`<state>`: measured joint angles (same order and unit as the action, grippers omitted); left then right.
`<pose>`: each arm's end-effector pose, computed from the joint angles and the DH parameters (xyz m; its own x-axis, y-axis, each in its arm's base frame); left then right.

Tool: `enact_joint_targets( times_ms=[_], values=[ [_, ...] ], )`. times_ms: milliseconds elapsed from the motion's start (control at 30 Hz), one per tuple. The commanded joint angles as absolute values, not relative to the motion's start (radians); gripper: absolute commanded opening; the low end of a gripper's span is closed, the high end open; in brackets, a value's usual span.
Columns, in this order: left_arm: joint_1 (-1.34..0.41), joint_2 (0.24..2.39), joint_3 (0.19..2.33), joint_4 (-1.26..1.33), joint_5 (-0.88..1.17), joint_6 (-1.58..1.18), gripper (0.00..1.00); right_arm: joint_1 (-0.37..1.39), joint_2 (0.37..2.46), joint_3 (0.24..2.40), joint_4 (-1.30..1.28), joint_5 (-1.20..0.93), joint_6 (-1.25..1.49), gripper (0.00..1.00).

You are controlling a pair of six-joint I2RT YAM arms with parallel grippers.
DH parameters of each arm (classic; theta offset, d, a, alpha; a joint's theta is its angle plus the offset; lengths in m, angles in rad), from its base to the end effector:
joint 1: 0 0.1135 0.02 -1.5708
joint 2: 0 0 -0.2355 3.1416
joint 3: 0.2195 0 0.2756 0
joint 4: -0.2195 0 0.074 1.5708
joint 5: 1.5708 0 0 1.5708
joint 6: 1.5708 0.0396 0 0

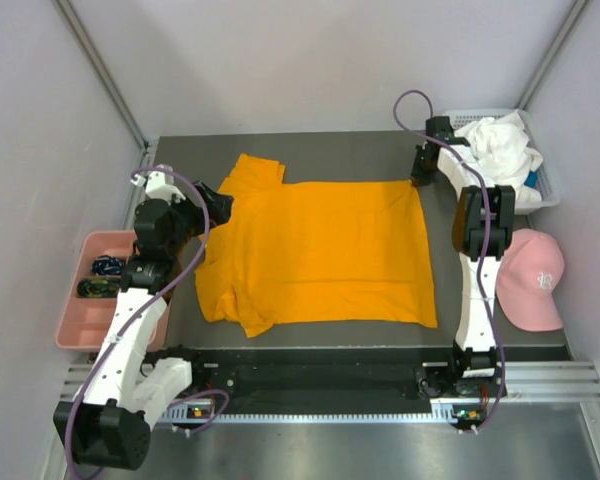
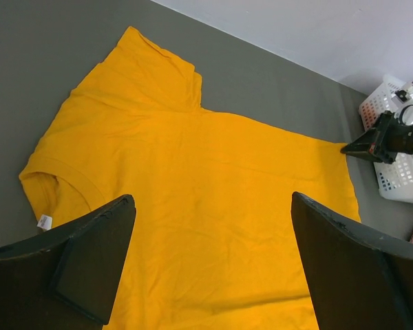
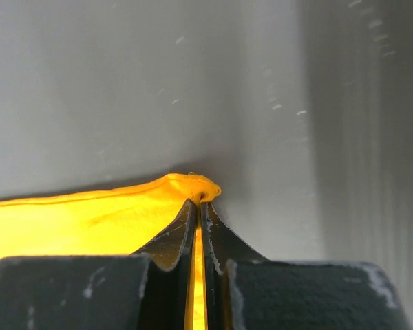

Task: Fold and stack the t-shirts
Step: Flatten out the tshirt

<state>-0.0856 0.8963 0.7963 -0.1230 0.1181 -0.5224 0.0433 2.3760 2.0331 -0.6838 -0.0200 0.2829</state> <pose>0.2557 -0.0266 0.3052 -0.2904 -0.4724 -0.8322 0.0629 0.8584 -0.5092 0.5216 0.0234 0.1456 -0.8358 0.2431 -0.4923 0.1871 0.9691 0.1609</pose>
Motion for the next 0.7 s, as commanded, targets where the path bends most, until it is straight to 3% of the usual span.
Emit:
enact_joint_targets(
  times_ms=[0, 367, 400, 467, 500, 600, 667],
  values=[
    [-0.084, 0.882, 0.811, -0.109, 0.107, -0.505, 0.99, -0.021, 2.393, 2.112, -0.686, 0.063, 0.327, 0.00],
    [-0.084, 0.888, 0.825, -0.124, 0.098, -0.500, 0.99, -0.084, 2.437, 2.210, -0.698, 0.019, 0.356, 0.00],
    [-0.084, 0.891, 0.827, -0.124, 0.098, -0.500, 0.99, -0.084, 2.437, 2.209, -0.696, 0.008, 0.353, 0.05],
    [-0.084, 0.894, 0.830, -0.124, 0.101, -0.502, 0.99, -0.084, 2.430, 2.186, -0.663, -0.047, 0.351, 0.27],
    [-0.084, 0.893, 0.830, -0.123, 0.103, -0.502, 0.99, -0.084, 2.406, 2.166, -0.641, -0.067, 0.351, 0.44],
    [-0.084, 0.896, 0.838, -0.127, 0.103, -0.499, 0.99, -0.083, 2.349, 2.051, -0.531, -0.130, 0.363, 0.70],
    [-0.084, 0.893, 0.839, -0.132, 0.100, -0.497, 0.99, -0.084, 2.298, 1.982, -0.461, -0.179, 0.370, 0.77]
  ],
)
